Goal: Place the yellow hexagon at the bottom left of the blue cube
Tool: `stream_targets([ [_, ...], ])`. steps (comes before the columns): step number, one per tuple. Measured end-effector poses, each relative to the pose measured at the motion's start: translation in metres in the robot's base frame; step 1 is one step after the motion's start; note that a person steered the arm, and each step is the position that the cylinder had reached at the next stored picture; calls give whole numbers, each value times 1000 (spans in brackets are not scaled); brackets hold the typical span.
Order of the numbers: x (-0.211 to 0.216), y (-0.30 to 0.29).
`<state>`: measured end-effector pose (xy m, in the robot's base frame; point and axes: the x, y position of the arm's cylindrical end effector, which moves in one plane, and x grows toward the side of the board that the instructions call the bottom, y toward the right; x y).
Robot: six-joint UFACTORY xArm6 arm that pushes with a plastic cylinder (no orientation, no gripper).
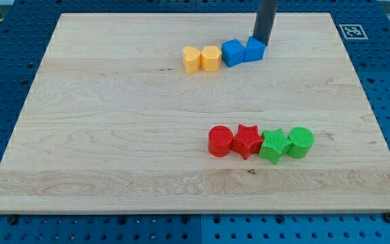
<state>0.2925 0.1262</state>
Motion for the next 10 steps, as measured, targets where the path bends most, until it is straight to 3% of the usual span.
stream_targets([
  [3,-35,0],
  [10,-35,11],
])
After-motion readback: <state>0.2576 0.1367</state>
